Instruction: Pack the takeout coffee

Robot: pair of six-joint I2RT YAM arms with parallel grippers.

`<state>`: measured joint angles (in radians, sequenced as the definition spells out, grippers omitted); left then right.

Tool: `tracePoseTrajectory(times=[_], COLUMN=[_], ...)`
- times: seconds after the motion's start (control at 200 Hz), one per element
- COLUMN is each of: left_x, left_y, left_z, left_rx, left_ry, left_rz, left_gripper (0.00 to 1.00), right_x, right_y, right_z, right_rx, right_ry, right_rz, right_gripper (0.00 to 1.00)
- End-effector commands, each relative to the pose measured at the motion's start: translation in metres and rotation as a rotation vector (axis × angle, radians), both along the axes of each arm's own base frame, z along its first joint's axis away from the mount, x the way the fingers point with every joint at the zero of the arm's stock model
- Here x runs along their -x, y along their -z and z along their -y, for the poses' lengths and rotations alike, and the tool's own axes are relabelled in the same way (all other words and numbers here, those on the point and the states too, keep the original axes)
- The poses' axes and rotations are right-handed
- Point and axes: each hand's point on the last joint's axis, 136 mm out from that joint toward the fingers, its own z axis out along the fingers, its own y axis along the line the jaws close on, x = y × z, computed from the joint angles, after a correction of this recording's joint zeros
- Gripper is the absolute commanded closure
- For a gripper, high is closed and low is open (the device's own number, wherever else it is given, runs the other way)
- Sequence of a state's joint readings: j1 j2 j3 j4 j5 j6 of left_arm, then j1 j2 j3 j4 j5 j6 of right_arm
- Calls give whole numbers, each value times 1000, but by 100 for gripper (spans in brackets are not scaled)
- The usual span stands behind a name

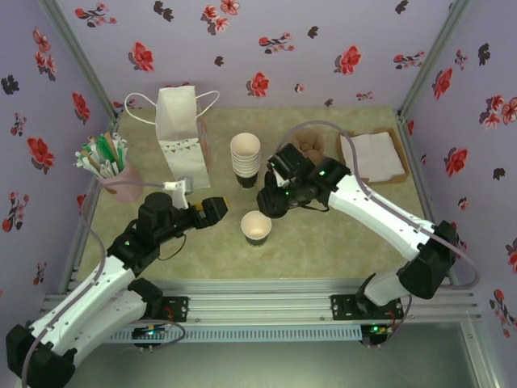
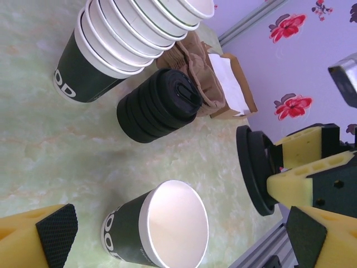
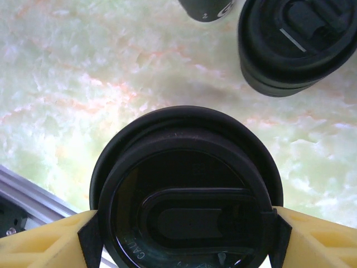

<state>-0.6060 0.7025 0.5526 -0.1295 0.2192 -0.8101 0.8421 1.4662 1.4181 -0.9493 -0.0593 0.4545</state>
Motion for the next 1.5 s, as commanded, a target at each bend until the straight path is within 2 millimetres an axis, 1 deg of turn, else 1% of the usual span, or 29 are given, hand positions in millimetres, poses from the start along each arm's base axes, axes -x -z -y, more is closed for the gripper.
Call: tracePoseTrajectory(times=[0.0, 0.145, 0.265, 0.585, 0.79, 1.045, 1.235, 1.495], left_x=[3, 6, 6, 6, 5, 4, 4, 4], left_y=[4, 12, 17, 29, 30, 33, 35, 35], left_z=[-11, -18, -20, -23, -23, -22, -22, -22], left_rx=[-26, -30, -37, -44, -50, -54, -55, -53], left_ry=[-23, -45, -54, -72, -74, -73, -74, -75], left_rz=[42, 53, 46, 23, 25, 22, 20, 20], left_gripper=[1, 1, 1, 1, 1, 1, 1, 1], right_x=[7, 18, 23, 24, 27, 30, 29, 28], right_y=[5, 17, 28, 50, 56, 58, 57, 64], right_z=[-3, -14, -20, -30, -37, -43, -48, -51], right_rx=[21, 58, 100, 186, 192, 198, 198, 214], right_ry=[15, -13, -30, -59, -78, -94, -102, -114], right_rz=[-12, -24, -27, -18, -29, -38, -35, -45], right_gripper=[26, 26, 26, 26, 26, 26, 26, 26])
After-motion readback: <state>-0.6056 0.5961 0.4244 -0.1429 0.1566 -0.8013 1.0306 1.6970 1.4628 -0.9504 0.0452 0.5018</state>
